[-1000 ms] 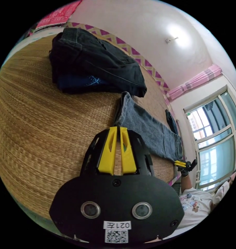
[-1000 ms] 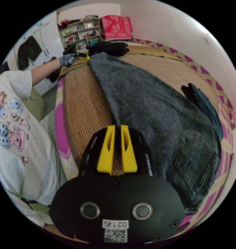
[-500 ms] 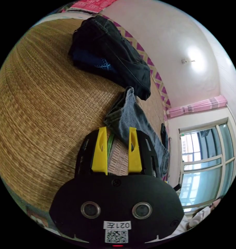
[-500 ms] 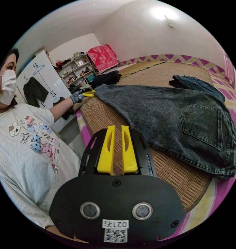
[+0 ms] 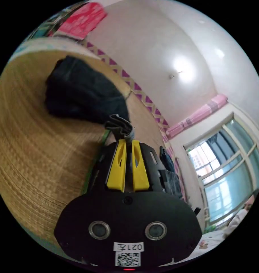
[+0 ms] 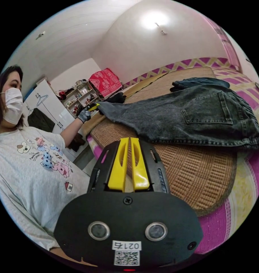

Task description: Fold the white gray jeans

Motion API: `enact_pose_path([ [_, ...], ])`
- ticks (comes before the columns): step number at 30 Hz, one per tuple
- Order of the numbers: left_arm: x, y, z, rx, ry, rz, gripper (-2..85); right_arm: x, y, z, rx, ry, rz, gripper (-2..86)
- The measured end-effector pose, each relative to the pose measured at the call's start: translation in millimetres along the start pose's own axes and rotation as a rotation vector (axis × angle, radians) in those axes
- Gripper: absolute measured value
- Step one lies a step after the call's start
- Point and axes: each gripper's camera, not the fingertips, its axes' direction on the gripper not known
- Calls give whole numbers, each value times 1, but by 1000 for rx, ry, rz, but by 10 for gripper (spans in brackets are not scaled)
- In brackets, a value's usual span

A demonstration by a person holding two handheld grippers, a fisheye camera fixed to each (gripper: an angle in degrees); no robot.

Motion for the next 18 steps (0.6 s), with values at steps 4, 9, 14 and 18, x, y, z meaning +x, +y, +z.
enact_pose_path([
  [4, 155, 38, 30, -21, 9, 327, -5, 16, 15, -28, 48, -18, 33, 0],
  [9, 333, 164, 158, -186, 30, 663, -4, 28, 32, -56, 82, -25, 54, -1],
  [14, 367, 297, 326, -508, -40, 713, -4, 35, 47, -85, 107, -24, 79, -1],
  [18, 369, 344, 357, -521, 7, 677, -5, 44, 58, -109, 131, -19, 103, -1],
])
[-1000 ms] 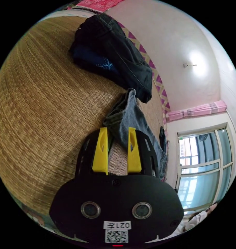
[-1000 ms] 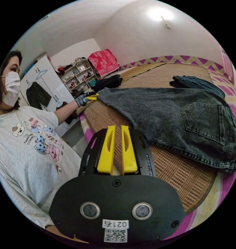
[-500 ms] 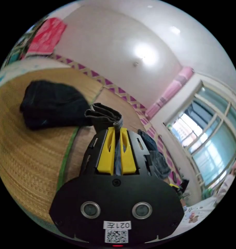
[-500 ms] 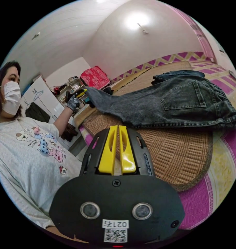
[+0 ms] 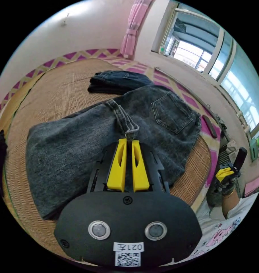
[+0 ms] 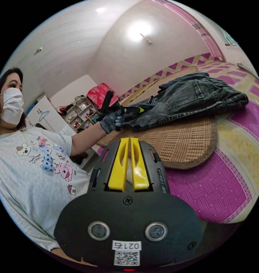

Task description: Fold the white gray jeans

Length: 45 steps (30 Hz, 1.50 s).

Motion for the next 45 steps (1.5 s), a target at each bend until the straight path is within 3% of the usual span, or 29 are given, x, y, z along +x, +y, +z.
enact_pose_path([
  [4, 30, -3, 4, 51, 7, 50, -2, 15, -5, -19, 24, 16, 13, 6],
  [7, 42, 4, 57, -115, 9, 74, 11, 31, -18, -35, 74, 66, 72, 39],
  [15, 10, 42, -4, 221, 264, 78, 48, 142, -38, -126, 394, 165, 570, 141],
  [19, -35, 62, -32, 325, 259, -45, 43, 180, -61, -128, 406, 213, 683, 167],
  [22, -75, 73, -35, 287, 168, -157, 48, 190, -81, -118, 408, 236, 726, 174],
  [26, -127, 92, -24, 219, 84, -283, 55, 202, -99, -106, 403, 209, 801, 176],
  [30, -155, 107, -13, 207, 245, -321, 49, 216, -112, -88, 408, 125, 877, 171],
  [36, -162, 107, -14, 152, 244, -302, 33, 235, -121, -47, 446, 49, 910, 77],
  [38, -167, 109, -18, 149, 242, -309, 19, 216, -134, -43, 457, 75, 853, 67],
  [41, -179, 117, -27, 185, 269, -330, 1, 125, -197, -29, 378, 282, 555, 64],
  [45, -192, 143, -58, 278, 386, -344, -7, -51, -286, 62, 195, 545, 60, 65],
])
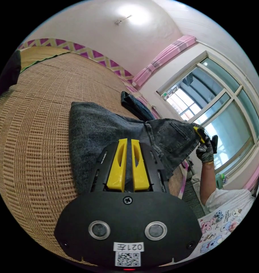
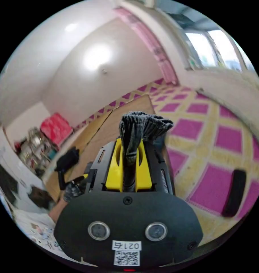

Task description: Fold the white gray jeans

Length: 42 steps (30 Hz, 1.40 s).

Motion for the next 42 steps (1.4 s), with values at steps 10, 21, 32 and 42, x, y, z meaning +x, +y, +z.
enact_pose_path([
  [10, -3, 52, -120, 72, -32, 36, -10, -371, 142, 268, -406, 110, -807, 68],
  [21, -13, 27, -180, 109, -34, 101, -3, -361, 187, 266, -512, -270, -765, 81],
  [32, -47, -9, -128, -121, -284, 54, -2, -183, 217, 258, -642, -66, -475, 4],
  [42, -73, -31, -192, 120, -186, 38, -1, -112, 191, 235, -451, -136, -268, 23],
])
